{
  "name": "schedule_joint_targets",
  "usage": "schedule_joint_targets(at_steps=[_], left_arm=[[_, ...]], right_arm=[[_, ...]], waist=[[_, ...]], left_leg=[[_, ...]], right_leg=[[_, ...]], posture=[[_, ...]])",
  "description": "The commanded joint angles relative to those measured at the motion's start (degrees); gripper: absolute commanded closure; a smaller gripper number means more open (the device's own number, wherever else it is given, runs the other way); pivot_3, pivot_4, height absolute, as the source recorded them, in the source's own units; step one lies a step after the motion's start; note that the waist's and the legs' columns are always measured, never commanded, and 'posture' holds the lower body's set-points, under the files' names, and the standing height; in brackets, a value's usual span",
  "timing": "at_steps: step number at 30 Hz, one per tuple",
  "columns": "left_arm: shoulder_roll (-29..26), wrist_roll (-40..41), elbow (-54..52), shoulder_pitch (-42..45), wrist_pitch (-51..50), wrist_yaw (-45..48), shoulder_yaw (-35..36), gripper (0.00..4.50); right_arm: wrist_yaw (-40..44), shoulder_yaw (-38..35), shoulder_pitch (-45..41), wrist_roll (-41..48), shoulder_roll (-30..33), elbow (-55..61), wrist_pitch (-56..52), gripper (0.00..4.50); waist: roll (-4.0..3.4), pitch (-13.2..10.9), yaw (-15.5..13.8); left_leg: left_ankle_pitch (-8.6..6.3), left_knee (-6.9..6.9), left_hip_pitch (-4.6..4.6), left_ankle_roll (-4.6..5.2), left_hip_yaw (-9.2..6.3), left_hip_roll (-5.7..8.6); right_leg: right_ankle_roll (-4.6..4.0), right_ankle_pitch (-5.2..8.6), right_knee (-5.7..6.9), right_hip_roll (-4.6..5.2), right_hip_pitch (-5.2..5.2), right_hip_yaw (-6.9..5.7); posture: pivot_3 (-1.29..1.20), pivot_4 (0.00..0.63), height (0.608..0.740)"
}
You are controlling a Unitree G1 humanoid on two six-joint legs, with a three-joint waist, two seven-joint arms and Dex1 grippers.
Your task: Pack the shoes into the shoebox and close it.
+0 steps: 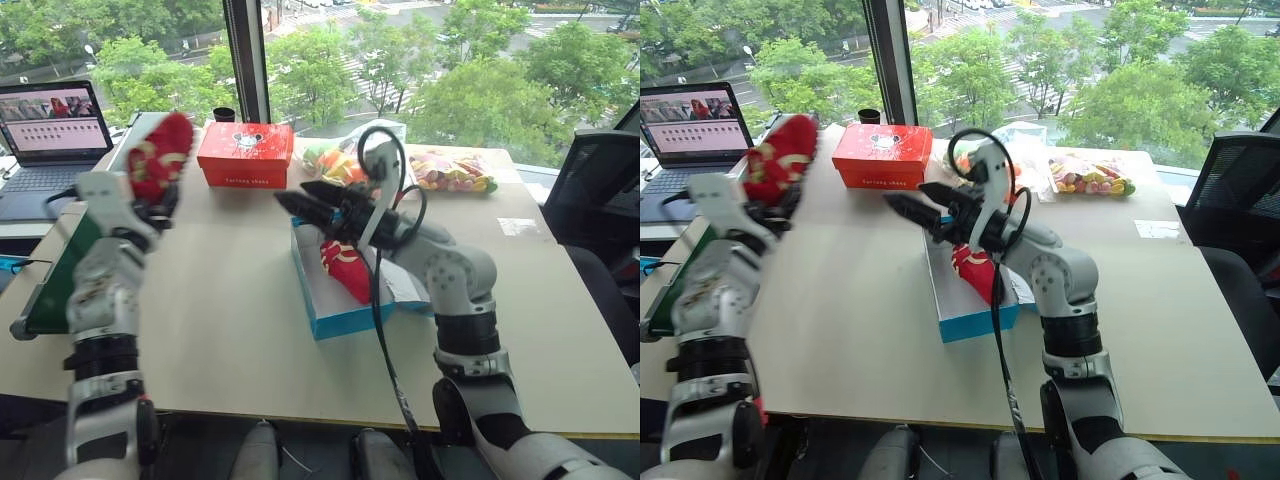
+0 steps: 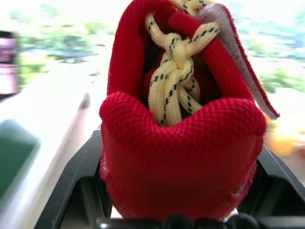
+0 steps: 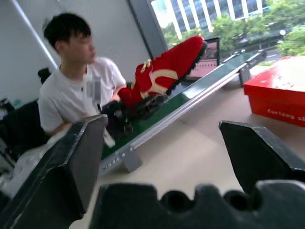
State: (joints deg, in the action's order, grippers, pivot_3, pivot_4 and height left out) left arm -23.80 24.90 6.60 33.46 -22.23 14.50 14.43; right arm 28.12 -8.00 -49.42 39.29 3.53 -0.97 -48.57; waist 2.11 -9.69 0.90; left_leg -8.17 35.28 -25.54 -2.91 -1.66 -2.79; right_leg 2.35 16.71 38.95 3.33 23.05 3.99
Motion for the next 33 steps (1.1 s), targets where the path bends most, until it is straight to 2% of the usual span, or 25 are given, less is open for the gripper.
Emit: schedule_joint_targets(at_steps=[1,3,7,10,17,33], left_arm=[[3.4,2.2,-10.6,0.2,-8.0,-4.2,-2.3,1.90],[5.8,2.8,-13.9,0.1,-11.0,-5.2,-4.0,1.90],[8.4,3.4,-18.2,0.1,-15.3,-5.1,-7.3,1.90],[10.8,4.7,-19.8,0.7,-17.7,-6.7,-6.5,1.90],[15.4,8.1,-25.1,1.6,-22.8,-10.3,-5.8,1.90],[20.0,10.3,-30.5,-1.6,-29.1,-11.1,-10.4,1.90]], right_arm=[[-6.4,-8.4,-3.3,8.1,-2.0,-1.5,-2.9,0.00],[-9.4,-12.1,-3.8,11.8,-3.0,-2.9,-3.6,0.00],[-13.2,-14.9,-2.8,14.1,-3.1,-4.7,-3.7,0.00],[-15.6,-16.3,-2.0,15.4,-3.2,-5.3,-3.9,0.00],[-17.3,-15.4,-0.8,15.7,-3.0,-5.8,-3.9,0.00],[-16.1,-12.5,-0.9,14.6,-2.8,-6.6,-3.1,0.00]], waist=[[0.00,0.0,0.9],[0.00,0.0,1.6],[-0.02,0.0,1.9],[-0.02,0.0,1.7],[-0.02,0.0,1.7],[-0.03,0.0,1.6]], left_leg=[[0.00,-0.02,0.01,0.01,0.02,-0.02],[0.00,-0.08,0.01,0.01,0.00,-0.03],[0.00,-0.16,0.02,0.02,0.01,-0.02],[0.01,-0.15,0.01,0.03,0.01,0.00],[0.02,-0.09,-0.03,0.05,0.01,0.01],[0.03,-0.09,-0.04,0.05,0.01,0.02]], right_leg=[[0.00,0.00,0.00,-0.03,0.04,0.03],[-0.01,0.00,0.01,-0.04,0.07,0.05],[-0.01,0.00,0.00,-0.04,0.09,0.07],[-0.01,0.00,-0.03,-0.04,0.07,0.07],[0.00,0.00,-0.08,-0.04,0.06,0.08],[0.00,0.00,-0.15,-0.04,0.04,0.08]], posture=[[0.00,0.150,0.739],[0.00,0.150,0.739],[0.00,0.150,0.739],[0.00,0.150,0.739],[0.00,0.150,0.739],[0.00,0.150,0.739]])
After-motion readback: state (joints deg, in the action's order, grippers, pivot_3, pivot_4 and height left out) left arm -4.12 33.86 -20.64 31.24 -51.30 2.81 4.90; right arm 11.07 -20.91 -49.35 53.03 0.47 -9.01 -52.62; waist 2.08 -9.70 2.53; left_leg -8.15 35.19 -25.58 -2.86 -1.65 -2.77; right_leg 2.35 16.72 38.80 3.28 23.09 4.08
